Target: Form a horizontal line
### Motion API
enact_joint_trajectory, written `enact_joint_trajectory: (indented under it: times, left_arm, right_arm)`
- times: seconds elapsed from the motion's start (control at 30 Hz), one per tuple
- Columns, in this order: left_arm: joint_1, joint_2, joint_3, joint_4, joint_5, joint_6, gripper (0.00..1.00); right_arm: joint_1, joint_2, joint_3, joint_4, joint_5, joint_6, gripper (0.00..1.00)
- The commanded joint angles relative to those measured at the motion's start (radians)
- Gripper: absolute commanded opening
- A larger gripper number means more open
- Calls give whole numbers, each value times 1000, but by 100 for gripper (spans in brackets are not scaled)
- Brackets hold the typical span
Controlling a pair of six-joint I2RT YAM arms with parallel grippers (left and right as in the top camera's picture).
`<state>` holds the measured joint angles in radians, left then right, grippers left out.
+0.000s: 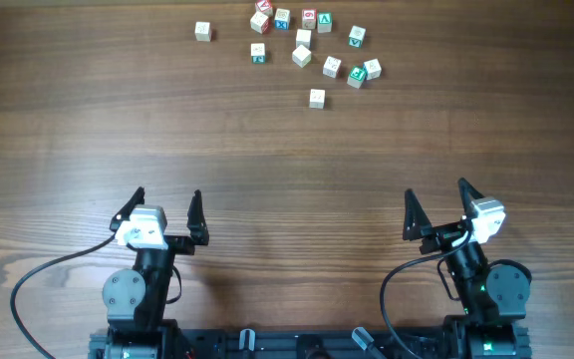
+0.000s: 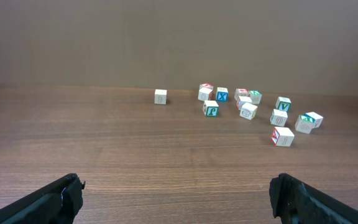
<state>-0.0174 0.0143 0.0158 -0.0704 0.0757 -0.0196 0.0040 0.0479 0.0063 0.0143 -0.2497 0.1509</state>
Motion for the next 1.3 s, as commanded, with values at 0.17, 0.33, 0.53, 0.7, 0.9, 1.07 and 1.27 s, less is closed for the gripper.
enact_joint_trajectory:
  times: [0.17,0.33,0.53,0.7,0.9,1.07,1.27]
  left_arm:
    - [8,-9,9,12,222,11,100]
    - [8,-9,71,6,235,-98,100]
    - [8,0,228,-93,234,-97,100]
    - [8,64,346,-130,234,-97,100]
    - [8,270,536,-145,227,-97,100]
    - [8,529,782,-291,227,-97,100]
    - [8,851,1120,-455,227,-92,100]
  right_arm:
    - [-2,2,1,2,9,-20,100]
    - [-2,2,1,2,9,-20,100]
    - [-2,2,1,2,9,-20,100]
    - [-2,2,1,2,9,-20,99]
    - [-2,2,1,2,9,-20,100]
    - [-2,2,1,2,9,-19,100]
    - [-2,2,1,2,9,-19,100]
